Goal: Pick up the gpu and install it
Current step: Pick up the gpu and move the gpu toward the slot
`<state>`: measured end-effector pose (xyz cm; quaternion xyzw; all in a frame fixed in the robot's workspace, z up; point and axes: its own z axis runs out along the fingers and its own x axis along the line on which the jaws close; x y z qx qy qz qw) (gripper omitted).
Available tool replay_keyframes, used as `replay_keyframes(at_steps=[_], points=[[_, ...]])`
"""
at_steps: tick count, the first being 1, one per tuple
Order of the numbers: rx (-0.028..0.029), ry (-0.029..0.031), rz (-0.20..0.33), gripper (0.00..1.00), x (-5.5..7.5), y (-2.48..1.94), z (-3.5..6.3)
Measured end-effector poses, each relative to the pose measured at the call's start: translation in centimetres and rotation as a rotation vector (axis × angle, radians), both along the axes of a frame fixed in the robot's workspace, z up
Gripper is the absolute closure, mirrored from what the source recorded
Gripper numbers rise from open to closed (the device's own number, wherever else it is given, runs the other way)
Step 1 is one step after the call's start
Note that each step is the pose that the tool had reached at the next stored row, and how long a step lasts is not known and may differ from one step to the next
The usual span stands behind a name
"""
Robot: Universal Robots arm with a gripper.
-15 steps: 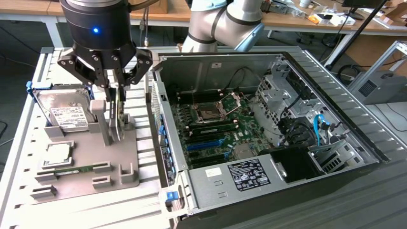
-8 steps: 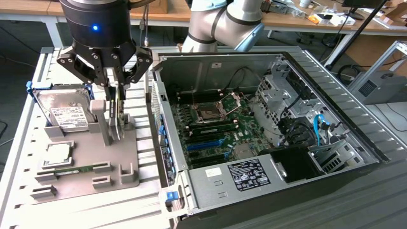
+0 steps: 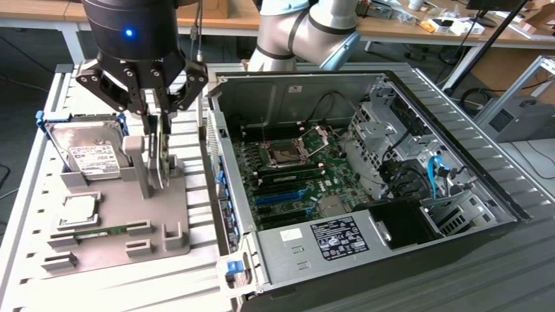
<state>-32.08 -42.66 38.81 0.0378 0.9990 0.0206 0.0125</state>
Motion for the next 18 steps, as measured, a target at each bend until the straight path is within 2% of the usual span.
replay_keyframes(at_steps=[18], points=[[0.0008,0.0000,0.000,0.73,0.00,0.00,0.99]])
